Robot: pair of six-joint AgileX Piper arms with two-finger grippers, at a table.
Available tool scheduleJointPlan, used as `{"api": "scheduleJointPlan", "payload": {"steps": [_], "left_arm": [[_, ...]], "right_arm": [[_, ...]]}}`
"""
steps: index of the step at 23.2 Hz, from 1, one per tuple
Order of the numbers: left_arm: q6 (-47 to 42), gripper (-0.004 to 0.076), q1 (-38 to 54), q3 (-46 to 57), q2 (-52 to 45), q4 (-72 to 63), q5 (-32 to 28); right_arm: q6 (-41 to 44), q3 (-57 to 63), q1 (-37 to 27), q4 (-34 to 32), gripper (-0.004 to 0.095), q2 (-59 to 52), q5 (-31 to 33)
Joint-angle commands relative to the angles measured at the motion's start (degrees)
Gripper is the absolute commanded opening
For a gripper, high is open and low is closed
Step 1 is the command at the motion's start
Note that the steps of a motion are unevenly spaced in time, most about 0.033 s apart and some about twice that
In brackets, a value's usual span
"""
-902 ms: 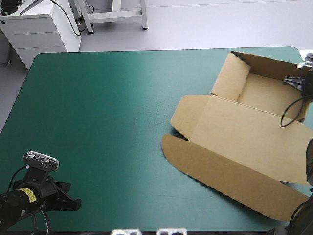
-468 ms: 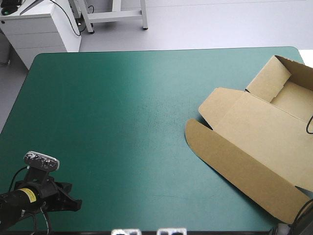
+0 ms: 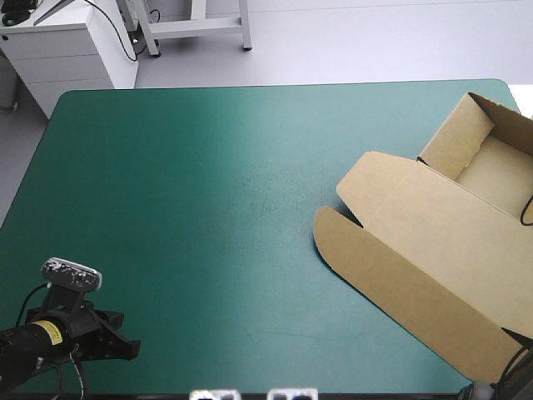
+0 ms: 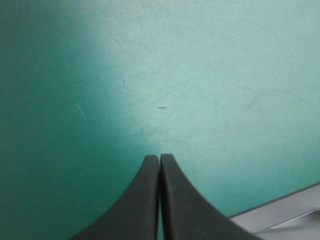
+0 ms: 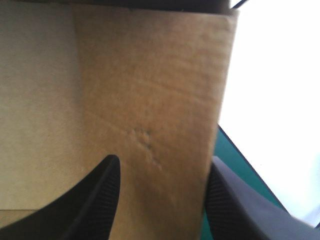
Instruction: Fold the box
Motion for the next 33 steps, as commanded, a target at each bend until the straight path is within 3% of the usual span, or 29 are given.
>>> {"api": "scheduleJointPlan", "payload": {"steps": [1,4,6,8,9,15,18,22,28,33], "left_arm": [[-0.28,-0.0008,-0.23,-1.3,0.39,-0.95,1.85],[-0.28,-0.0008,-0.23,-1.3,0.39,-0.74,1.85],[-0.28,-0.0008,-0.23,-1.3,0.39,-0.74,1.85],[-0.06,-0.0008,-0.23,-1.3,0.39,-0.74,1.79],[0.17,-0.0008,-0.23,-1.3,0.39,-0.59,1.39],[0.44,-0.0008,-0.23,-1.3,0.39,3.4,-0.1],[0.44,-0.0008,-0.23,0.16,-1.8,4.15,-3.28],[0.11,-0.0008,-0.23,6.99,-8.26,1.96,-5.95],[0.11,-0.0008,-0.23,12.72,-19.23,1.57,-7.29],[0.11,-0.0008,-0.23,12.81,-20.73,1.57,-7.29]], "right_arm": [[-0.66,-1.67,-0.48,-0.71,0.0481,-7.85,0.99],[-0.66,-1.67,-0.48,2.77,0.0481,-12.08,0.99],[-4.27,-1.32,-0.48,10.74,0.0481,-15.39,0.99],[-12.82,0.25,0.4,24.41,0.0441,-20.99,0.99],[-13.52,0.84,1.12,25.49,0.0403,-22.59,0.99],[-13.93,7.97,10.75,21.93,0.0141,-35.54,0.99],[-15.28,19.62,19.05,22.13,-0.002,-47.02,0.99],[-15.52,35.9,24.9,20.65,-0.0018,-60.33,-1.07],[-19.18,59.81,25.12,22.37,-0.002,-76.18,-6.05],[-23.96,70.58,25.12,22.76,-0.002,-84.86,-10.41]]}}
